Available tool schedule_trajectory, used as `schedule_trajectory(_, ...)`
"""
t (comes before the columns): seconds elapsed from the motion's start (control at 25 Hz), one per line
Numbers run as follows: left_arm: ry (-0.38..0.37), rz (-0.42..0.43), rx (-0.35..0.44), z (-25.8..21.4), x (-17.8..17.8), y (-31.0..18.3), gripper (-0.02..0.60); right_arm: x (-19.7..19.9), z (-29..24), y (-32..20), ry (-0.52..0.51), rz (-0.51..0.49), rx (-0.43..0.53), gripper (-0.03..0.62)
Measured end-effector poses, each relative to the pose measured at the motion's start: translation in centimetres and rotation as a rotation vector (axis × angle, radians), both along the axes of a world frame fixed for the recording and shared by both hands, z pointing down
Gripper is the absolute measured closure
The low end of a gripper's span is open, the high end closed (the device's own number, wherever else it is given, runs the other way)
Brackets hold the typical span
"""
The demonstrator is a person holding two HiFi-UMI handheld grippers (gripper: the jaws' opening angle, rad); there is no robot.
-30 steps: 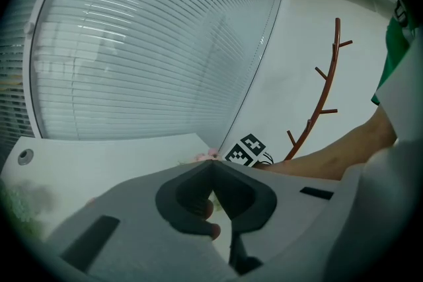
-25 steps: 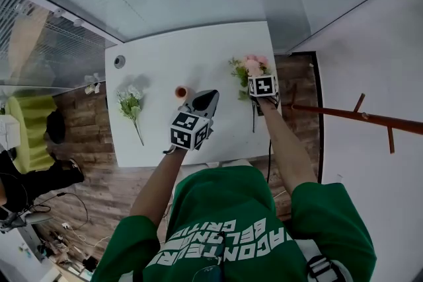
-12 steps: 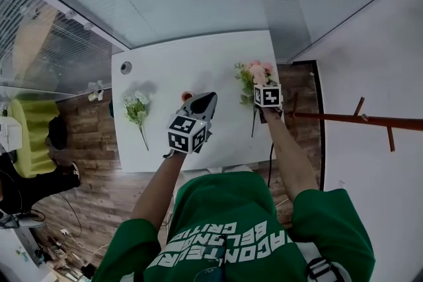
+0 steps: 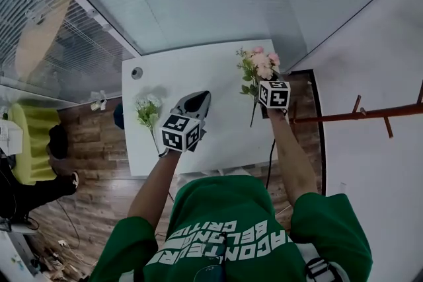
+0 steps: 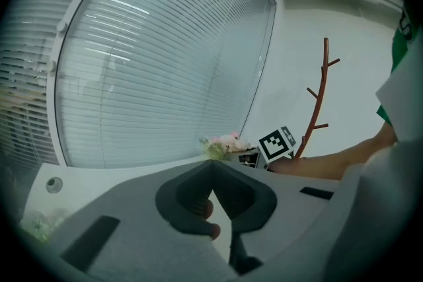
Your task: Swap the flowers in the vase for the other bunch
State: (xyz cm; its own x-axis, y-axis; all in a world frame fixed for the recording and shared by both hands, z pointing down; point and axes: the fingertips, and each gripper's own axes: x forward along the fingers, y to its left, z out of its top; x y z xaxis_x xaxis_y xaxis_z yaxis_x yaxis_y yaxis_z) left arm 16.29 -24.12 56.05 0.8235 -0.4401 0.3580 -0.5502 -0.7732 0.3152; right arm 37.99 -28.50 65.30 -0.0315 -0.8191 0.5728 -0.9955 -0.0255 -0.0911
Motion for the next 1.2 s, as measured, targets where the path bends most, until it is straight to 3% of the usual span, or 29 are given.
schedule_trajectory(0.64,0.049,-0.062,0.083,-5.5,-13.2,-3.3,0.578,-12.6,-25.0,-2.1,0.077,-0.066,0.498,0.489)
schedule_trajectory(0.88,0.059,-0.074,0.105,-6.8,-15.9,-4.1,0.578,-16.0,-29.7,-2.3,0.124,-0.1,0.571,0.488)
schedule_trajectory(1.2,0.055,-0.093,0.111,-6.7,-17.4,-4.2,0.578,-17.4,-29.4,-2.8,0.121,-0.114,0.583,0.488)
